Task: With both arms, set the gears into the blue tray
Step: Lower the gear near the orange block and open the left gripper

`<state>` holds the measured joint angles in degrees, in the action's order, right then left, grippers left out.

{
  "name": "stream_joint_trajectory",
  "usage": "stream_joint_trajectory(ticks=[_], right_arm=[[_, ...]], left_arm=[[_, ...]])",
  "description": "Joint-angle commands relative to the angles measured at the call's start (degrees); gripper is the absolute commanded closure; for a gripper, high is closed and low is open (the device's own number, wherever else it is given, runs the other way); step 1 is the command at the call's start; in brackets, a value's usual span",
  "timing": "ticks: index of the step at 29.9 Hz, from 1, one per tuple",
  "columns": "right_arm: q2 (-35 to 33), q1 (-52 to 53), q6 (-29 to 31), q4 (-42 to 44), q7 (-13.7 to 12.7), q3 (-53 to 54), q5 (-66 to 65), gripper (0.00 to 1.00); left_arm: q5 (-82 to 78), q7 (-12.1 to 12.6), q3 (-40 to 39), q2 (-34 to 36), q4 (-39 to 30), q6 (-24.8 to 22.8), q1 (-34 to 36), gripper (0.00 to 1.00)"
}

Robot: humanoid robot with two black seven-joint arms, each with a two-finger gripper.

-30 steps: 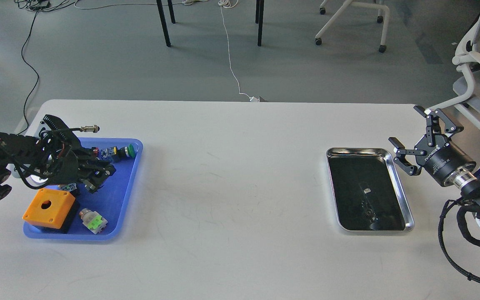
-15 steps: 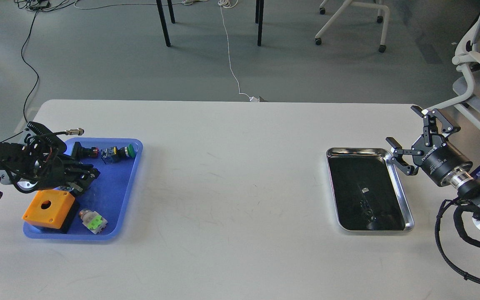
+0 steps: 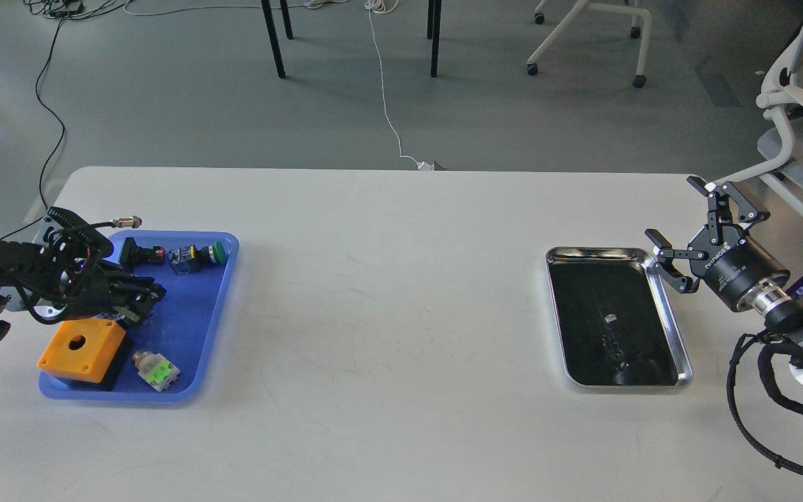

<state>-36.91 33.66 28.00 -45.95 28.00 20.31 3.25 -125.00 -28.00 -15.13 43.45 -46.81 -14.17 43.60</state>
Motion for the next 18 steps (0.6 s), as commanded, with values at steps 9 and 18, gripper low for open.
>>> stream_joint_trajectory(ticks=[9, 18], right_arm=[[0.0, 0.0, 0.0, 0.0, 0.0, 0.1, 0.1, 0.01], [-0.2, 0.0, 0.0, -0.1, 0.0, 0.1, 0.1, 0.01]], left_arm=[[0.0, 0.0, 0.0, -0.4, 0.8, 0.0, -0.1, 0.61], [0.0, 0.0, -0.7, -1.0, 1.6, 0.9, 0.2, 0.41]])
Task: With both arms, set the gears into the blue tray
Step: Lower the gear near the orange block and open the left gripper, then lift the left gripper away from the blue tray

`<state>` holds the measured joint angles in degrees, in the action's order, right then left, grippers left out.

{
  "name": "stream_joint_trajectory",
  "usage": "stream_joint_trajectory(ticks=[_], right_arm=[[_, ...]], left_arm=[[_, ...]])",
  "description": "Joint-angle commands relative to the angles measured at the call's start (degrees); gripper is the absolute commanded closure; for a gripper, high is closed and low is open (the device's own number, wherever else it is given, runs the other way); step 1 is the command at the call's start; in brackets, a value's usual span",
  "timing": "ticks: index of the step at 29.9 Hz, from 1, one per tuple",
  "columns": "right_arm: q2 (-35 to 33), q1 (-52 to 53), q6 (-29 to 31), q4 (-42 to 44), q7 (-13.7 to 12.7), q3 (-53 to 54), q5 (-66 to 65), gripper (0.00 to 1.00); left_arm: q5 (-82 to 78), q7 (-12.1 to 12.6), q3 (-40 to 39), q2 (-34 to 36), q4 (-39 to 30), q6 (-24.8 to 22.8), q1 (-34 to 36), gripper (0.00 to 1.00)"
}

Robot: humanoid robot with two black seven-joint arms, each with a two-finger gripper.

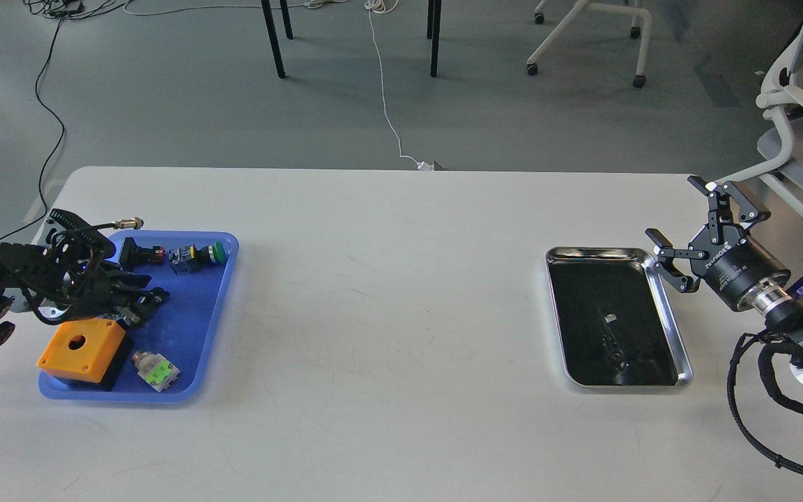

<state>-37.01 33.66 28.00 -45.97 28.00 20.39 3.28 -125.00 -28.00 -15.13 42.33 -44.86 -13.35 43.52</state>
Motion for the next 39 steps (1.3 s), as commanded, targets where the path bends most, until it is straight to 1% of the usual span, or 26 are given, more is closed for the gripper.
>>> stream_joint_trajectory(ticks=[1, 2, 3, 4, 5, 8, 10, 12, 16, 18, 20, 22, 23, 24, 25, 30, 31, 33, 35, 36, 37, 38, 39], right_arm=[[-0.1, 0.0, 0.0, -0.1, 0.0, 0.1, 0.0, 0.01], [-0.2, 0.0, 0.0, -0.1, 0.0, 0.0, 0.1, 0.01], [-0.2, 0.0, 0.0, -0.1, 0.0, 0.0, 0.1, 0.01], [-0.2, 0.0, 0.0, -0.1, 0.0, 0.1, 0.0, 0.01], [-0.2, 0.0, 0.0, -0.1, 0.0, 0.1, 0.1, 0.01], [-0.2, 0.0, 0.0, -0.2, 0.0, 0.1, 0.1, 0.01], [-0.1, 0.1, 0.0, -0.2, 0.0, 0.0, 0.1, 0.01], [-0.1, 0.4, 0.0, -0.3, 0.0, 0.0, 0.0, 0.01], [0.0, 1.2, 0.0, -0.5, 0.0, 0.0, 0.0, 0.01], [0.0, 2.2, 0.0, -0.7, 0.0, 0.0, 0.1, 0.01], [0.0, 2.6, 0.0, -0.9, 0.0, 0.0, 0.1, 0.01], [0.0, 2.6, 0.0, -0.9, 0.0, 0.0, 0.1, 0.01], [0.2, 2.8, 0.0, -1.3, 0.0, 0.0, 0.1, 0.01], [0.2, 2.8, 0.0, -1.3, 0.0, 0.0, 0.1, 0.01], [0.7, 2.7, 0.0, -1.9, 0.0, 0.0, 0.1, 0.01], [0.7, 2.7, 0.0, -1.9, 0.0, 0.0, 0.1, 0.01], [0.5, 2.0, 0.0, -2.9, 0.0, 0.0, 0.0, 0.01], [0.1, 2.0, 0.0, -3.1, 0.0, -0.1, 0.0, 0.01], [-0.2, 2.1, 0.0, -3.4, 0.0, -0.1, 0.0, 0.01], [-0.4, 2.1, 0.0, -3.9, 0.0, -0.2, 0.0, 0.01], [-0.8, 2.2, 0.0, -4.3, 0.0, -0.4, -0.1, 0.01], [-1.2, 2.3, 0.0, -4.7, 0.0, -0.5, -0.4, 0.01], [-1.9, 2.7, 0.0, -5.1, 0.0, -0.6, -1.2, 0.01]], left_arm=[[0.0, 0.0, -1.5, 0.5, -0.7, 0.1, 0.2, 0.34], [0.0, 0.0, -2.3, 0.6, -0.9, 0.1, 0.3, 0.31], [0.0, 0.0, -2.3, 0.6, -0.9, 0.1, 0.3, 0.31], [0.0, 0.0, -5.6, 0.8, -2.4, 0.0, 0.7, 0.2], [0.0, 0.0, -7.4, 1.4, -3.9, -0.1, 1.2, 0.16], [0.0, 0.0, -10.0, 3.6, -7.1, -0.5, 3.7, 0.12], [0.0, 0.0, -12.0, 4.0, -9.0, -0.8, 5.0, 0.07], [8.4, 0.0, -14.7, 4.5, -11.7, -1.2, 5.2, 0.02], [33.2, 0.0, -17.5, 5.7, -18.8, -5.4, 5.0, 0.02], [46.7, 0.0, -18.4, 5.3, -21.0, -5.7, 4.3, 0.02], [57.6, 0.0, -18.7, 4.6, -21.5, -5.5, 2.7, 0.02], [57.7, 0.0, -18.7, 4.6, -21.5, -5.5, 2.7, 0.02], [73.9, 0.0, -20.2, 0.7, -21.5, -4.2, -0.8, 0.02], [74.1, 0.0, -20.2, 0.7, -21.5, -4.1, -0.8, 0.02], [80.6, 0.0, -22.0, -1.6, -21.5, -2.3, -3.8, 0.02], [80.7, 0.0, -22.0, -1.6, -21.5, -2.3, -3.8, 0.02], [85.7, 0.0, -32.0, -11.4, -21.5, 2.4, -15.5, 0.02], [85.9, 0.0, -37.1, -15.8, -21.5, 1.8, -18.7, 0.02], [85.9, 0.0, -41.9, -19.5, -21.4, 0.3, -20.9, 0.02], [85.9, 1.0, -43.7, -21.6, -21.3, -1.3, -21.9, 0.02], [85.9, 2.9, -45.1, -23.1, -21.3, -3.1, -22.7, 0.02], [85.9, 3.9, -45.9, -24.1, -21.3, -4.5, -23.2, 0.02], [85.9, 4.2, -46.5, -25.1, -21.3, -5.1, -23.5, 0.02]])
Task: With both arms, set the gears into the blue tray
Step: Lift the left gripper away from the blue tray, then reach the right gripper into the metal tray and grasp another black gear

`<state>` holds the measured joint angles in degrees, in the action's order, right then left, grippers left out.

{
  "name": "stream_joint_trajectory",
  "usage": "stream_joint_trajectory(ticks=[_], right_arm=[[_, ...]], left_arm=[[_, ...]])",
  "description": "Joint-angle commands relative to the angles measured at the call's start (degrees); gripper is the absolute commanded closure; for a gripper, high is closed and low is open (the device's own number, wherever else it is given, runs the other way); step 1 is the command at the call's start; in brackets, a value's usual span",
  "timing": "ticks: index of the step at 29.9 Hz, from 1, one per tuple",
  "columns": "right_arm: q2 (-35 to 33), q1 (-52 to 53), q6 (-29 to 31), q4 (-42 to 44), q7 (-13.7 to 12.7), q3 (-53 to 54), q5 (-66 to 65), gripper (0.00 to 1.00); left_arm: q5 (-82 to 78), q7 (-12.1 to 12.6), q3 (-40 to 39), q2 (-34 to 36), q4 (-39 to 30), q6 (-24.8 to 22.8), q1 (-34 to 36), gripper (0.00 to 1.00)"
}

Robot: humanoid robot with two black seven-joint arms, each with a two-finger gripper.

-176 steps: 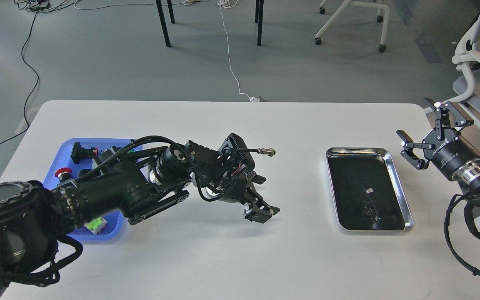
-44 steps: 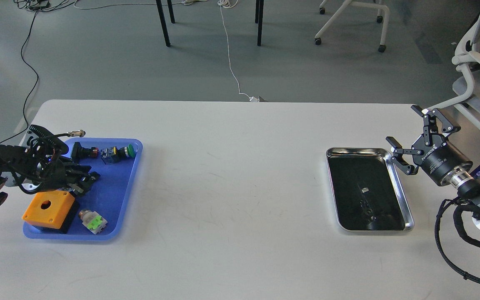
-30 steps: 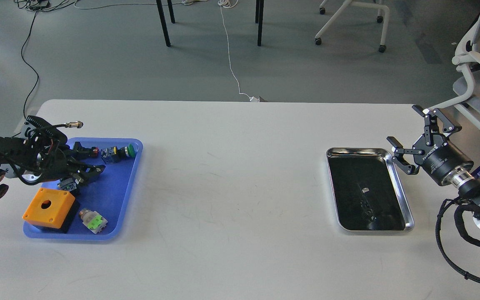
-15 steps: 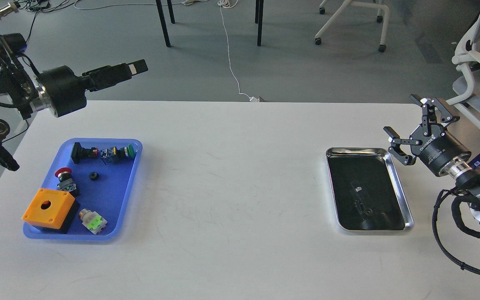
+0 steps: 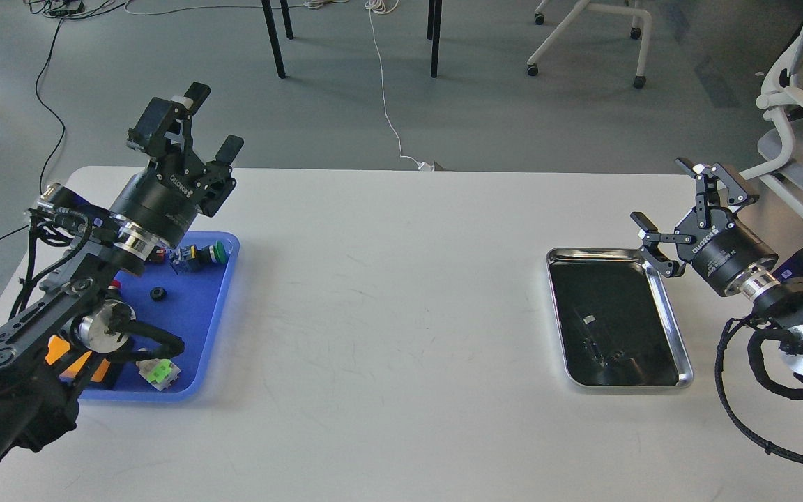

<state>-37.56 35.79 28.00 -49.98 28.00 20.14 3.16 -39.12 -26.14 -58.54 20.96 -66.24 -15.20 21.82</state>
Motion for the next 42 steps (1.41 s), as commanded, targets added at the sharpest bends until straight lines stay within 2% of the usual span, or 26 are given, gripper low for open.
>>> stream_joint_trajectory(ticks=[1, 4, 7, 12, 17, 21, 25, 34, 42], right_arm=[[-2.5, 0.9, 0.0, -1.6, 0.0, -0.4, -3.2, 0.01], [-7.3, 4.3, 0.0, -5.8, 0.0, -0.9, -15.5, 0.01], [-11.9, 10.2, 0.0, -10.3, 0.0, -2.9, -35.7, 0.01], [-15.5, 24.6, 0.0, -14.3, 0.0, -12.5, -61.1, 0.01], [-12.5, 40.7, 0.0, -16.8, 0.0, -31.4, -78.3, 0.01], [-7.1, 44.4, 0.0, -15.8, 0.0, -41.1, -90.1, 0.01], [-4.2, 43.7, 0.0, -14.8, 0.0, -45.1, -96.7, 0.01], [-2.1, 39.9, 0.0, -14.3, 0.0, -49.2, -96.8, 0.02], [1.3, 37.3, 0.0, -11.6, 0.0, -49.3, -96.8, 0.13]], left_arm=[[0.0, 2.5, -3.4, -4.4, 0.1, -3.7, -1.9, 0.02], [0.1, 2.8, -3.7, -5.0, 0.2, -3.9, -1.9, 0.02], [0.7, 2.8, -3.9, -4.9, 0.4, -4.0, -1.8, 0.02], [3.4, 4.0, -4.0, -4.6, 0.4, -3.8, -1.8, 0.02], [3.4, 4.1, -4.2, -4.4, 0.4, -3.8, -1.8, 0.02], [3.4, 4.1, -4.2, -4.2, 0.4, -3.8, -1.9, 0.02], [3.4, 4.2, -4.2, -4.3, 0.4, -4.0, -1.9, 0.02], [3.4, 4.2, -4.7, -4.3, 0.3, -4.0, -1.9, 0.02], [3.4, 4.2, -4.8, -4.2, 0.3, -4.2, -2.0, 0.02]])
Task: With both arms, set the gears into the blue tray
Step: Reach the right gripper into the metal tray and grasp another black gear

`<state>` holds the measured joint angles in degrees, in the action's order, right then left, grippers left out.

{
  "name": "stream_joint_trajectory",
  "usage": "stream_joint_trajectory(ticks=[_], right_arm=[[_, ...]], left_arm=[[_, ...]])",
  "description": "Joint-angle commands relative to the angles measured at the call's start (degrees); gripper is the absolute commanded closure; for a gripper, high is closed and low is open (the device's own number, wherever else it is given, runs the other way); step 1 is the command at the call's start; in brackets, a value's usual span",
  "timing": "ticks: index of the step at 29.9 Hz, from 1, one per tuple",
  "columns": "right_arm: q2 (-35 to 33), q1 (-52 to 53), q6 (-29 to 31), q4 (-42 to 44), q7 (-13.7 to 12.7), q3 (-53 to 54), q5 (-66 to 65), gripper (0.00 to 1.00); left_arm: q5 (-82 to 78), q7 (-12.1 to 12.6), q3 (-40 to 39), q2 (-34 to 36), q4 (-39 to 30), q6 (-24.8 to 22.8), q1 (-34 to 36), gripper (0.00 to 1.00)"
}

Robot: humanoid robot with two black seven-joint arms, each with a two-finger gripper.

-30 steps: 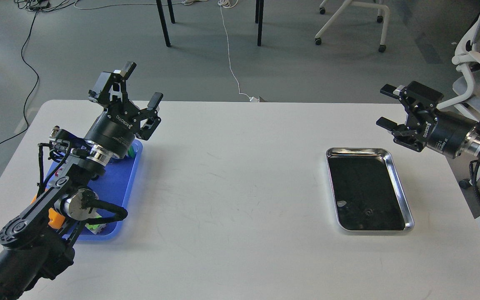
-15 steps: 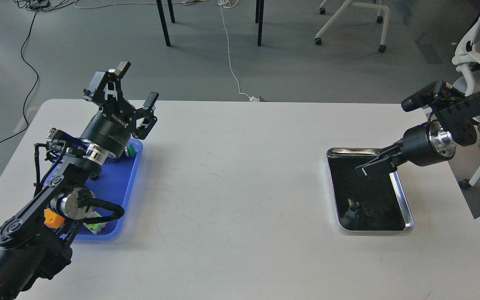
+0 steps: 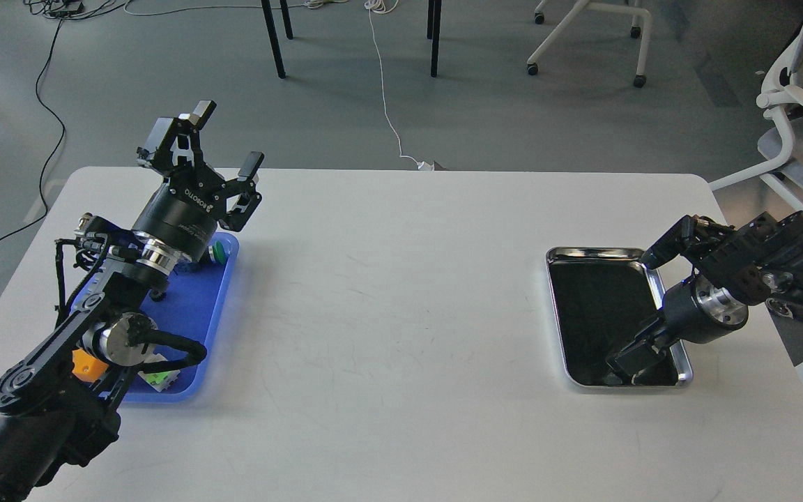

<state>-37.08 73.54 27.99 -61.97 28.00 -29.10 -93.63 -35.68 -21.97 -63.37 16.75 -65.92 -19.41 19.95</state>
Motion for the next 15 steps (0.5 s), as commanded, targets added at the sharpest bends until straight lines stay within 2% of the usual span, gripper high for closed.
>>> stream_joint_trajectory(ticks=[1, 4, 13, 15], right_arm=[[1.0, -0.5, 0.0, 0.7, 0.0, 0.0, 0.0, 0.17], [1.8, -0.5, 0.0, 1.1, 0.0, -0.1, 0.0, 0.27], [3.1, -0.5, 0.0, 1.9, 0.0, -0.2, 0.0, 0.38], [3.5, -0.5, 0.0, 1.9, 0.0, -0.3, 0.0, 0.43]], left_arm=[[0.0, 0.0, 0.0, 0.0, 0.0, 0.0, -0.1, 0.02], [0.0, -0.1, 0.0, 0.0, 0.0, 0.0, -0.1, 0.02], [0.0, -0.1, -0.1, 0.0, 0.0, -0.2, -0.1, 0.02], [0.0, -0.1, -0.1, 0.0, 0.0, -0.2, -0.1, 0.02]])
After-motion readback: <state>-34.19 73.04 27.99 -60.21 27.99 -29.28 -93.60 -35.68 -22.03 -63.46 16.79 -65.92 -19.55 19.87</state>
